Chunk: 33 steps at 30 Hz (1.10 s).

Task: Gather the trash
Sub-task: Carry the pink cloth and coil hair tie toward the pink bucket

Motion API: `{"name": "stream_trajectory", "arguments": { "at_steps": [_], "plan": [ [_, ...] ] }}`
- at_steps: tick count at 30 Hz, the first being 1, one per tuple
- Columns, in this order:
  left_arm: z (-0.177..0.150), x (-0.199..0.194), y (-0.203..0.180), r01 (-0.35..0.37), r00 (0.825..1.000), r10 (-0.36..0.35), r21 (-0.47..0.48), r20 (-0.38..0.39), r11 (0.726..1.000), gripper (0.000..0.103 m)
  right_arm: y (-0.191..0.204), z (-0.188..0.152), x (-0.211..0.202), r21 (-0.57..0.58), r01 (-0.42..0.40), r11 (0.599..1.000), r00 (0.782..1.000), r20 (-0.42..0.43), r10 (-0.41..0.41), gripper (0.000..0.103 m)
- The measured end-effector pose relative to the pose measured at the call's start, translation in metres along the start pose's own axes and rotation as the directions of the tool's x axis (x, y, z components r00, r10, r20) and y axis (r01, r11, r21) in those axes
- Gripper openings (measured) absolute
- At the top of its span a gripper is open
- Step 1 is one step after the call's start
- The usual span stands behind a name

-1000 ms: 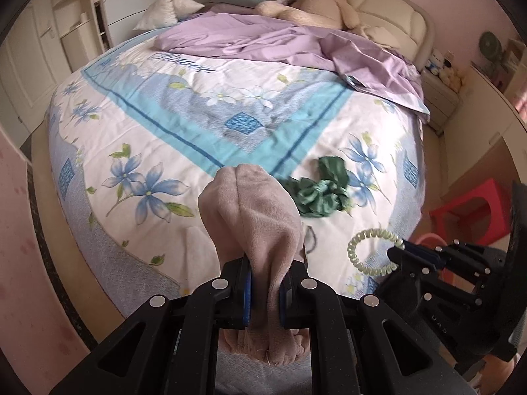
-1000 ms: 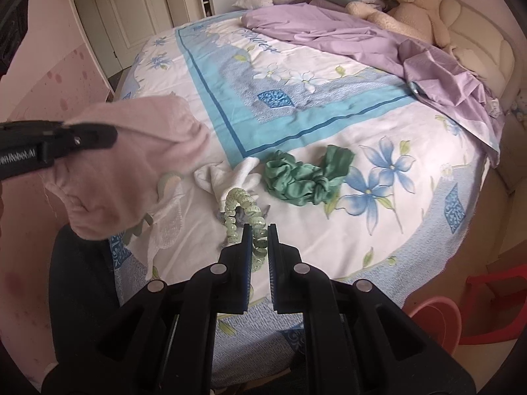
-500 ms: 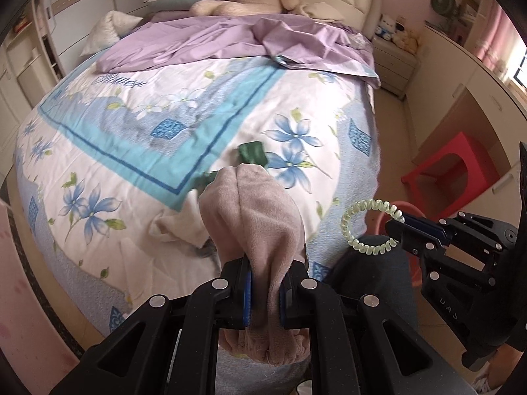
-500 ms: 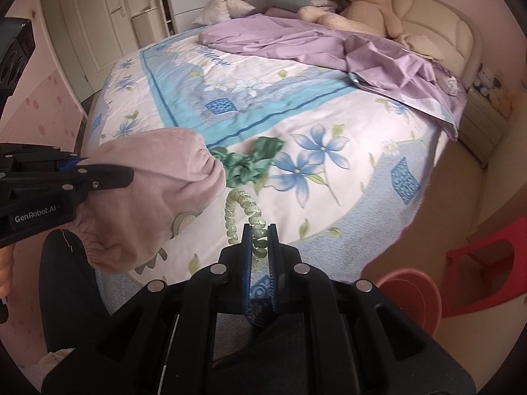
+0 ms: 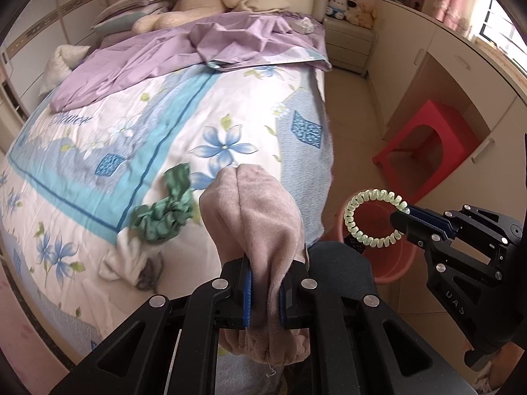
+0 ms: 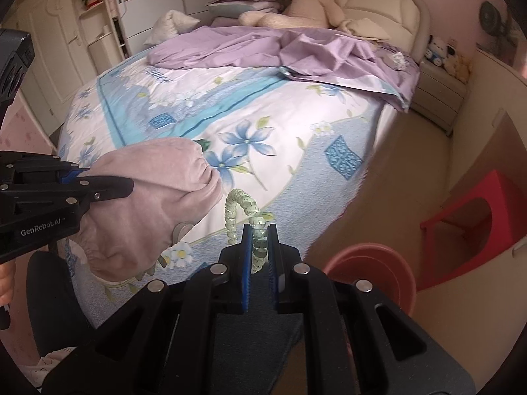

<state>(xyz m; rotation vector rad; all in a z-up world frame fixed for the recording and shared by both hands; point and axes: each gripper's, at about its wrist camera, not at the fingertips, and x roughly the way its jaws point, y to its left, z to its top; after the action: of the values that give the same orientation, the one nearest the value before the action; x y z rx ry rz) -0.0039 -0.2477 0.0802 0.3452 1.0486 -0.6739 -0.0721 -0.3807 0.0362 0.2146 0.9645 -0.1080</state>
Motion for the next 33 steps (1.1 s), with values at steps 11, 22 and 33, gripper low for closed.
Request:
{"name": "stream_trajectory", "arguments": {
  "at_steps": [11, 22, 33],
  "plan": [
    [0.033, 0.030, -0.078, 0.079, 0.997, -0.076, 0.144, -0.029, 0.986, 0.012, -0.066, -0.017, -0.005, 0.143, 0.075, 0.987, 0.997, -0.001, -0.076, 0.009],
    [0.051, 0.064, -0.163, 0.163, 0.986, -0.144, 0.278, -0.086, 0.947, 0.012, -0.135, -0.045, -0.008, 0.289, 0.175, 0.941, 0.984, -0.024, -0.176, 0.009],
    [0.052, 0.102, -0.235, 0.216, 0.973, -0.165, 0.372, -0.163, 0.903, 0.012, -0.194, -0.086, -0.007, 0.413, 0.237, 0.879, 0.971, -0.079, -0.225, 0.009]
  ]
}}
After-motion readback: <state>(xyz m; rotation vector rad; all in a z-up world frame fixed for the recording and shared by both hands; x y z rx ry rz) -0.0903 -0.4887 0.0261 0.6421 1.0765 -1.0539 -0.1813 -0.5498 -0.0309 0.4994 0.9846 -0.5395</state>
